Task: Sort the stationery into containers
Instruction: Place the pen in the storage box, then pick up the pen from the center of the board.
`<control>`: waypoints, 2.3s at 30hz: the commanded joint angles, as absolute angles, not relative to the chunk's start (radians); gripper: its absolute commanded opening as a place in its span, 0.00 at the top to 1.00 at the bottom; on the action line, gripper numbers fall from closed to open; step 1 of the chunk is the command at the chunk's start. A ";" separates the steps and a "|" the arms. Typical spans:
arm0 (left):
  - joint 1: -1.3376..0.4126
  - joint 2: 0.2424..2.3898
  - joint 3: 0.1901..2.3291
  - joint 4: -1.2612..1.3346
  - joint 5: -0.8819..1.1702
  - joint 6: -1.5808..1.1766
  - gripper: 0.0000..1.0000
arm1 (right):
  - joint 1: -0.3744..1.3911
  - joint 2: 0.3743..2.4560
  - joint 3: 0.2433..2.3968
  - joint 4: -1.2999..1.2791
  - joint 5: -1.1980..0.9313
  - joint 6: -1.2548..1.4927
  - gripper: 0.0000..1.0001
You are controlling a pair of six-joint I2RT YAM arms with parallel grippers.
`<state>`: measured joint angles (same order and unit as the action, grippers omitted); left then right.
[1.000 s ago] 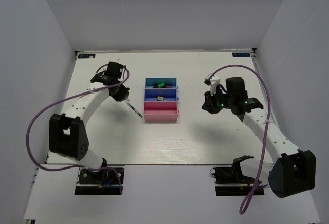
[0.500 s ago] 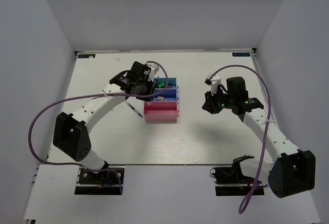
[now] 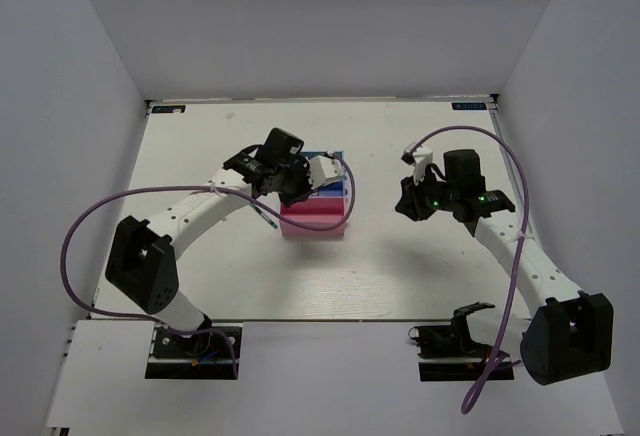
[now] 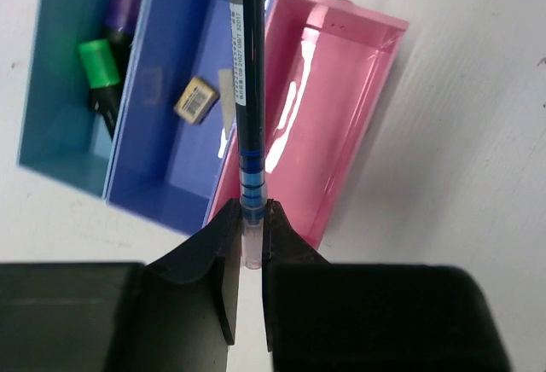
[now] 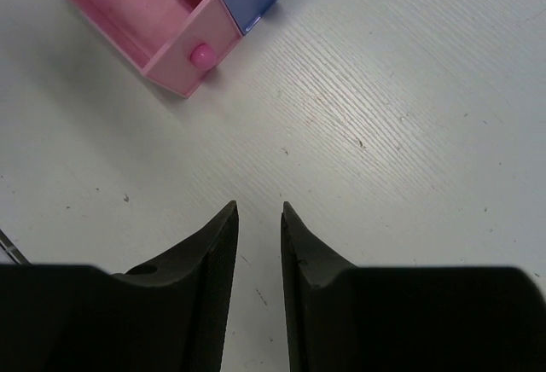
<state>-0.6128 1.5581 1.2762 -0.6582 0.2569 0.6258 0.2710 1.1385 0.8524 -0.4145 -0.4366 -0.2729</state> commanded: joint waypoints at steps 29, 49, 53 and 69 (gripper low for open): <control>-0.653 1.461 1.091 -0.364 0.189 0.554 0.81 | 0.219 1.131 0.839 -0.393 -0.480 -0.278 0.66; -0.275 1.744 1.453 -1.032 -0.092 -1.017 0.51 | 0.213 1.132 0.844 -0.400 -0.502 -0.259 0.67; -0.273 1.804 1.485 -1.032 -0.069 -1.051 0.51 | 0.212 1.134 0.845 -0.399 -0.506 -0.259 0.67; -0.275 1.956 1.416 -0.956 -0.089 -1.146 0.49 | 0.189 1.127 0.841 -0.403 -0.511 -0.268 0.67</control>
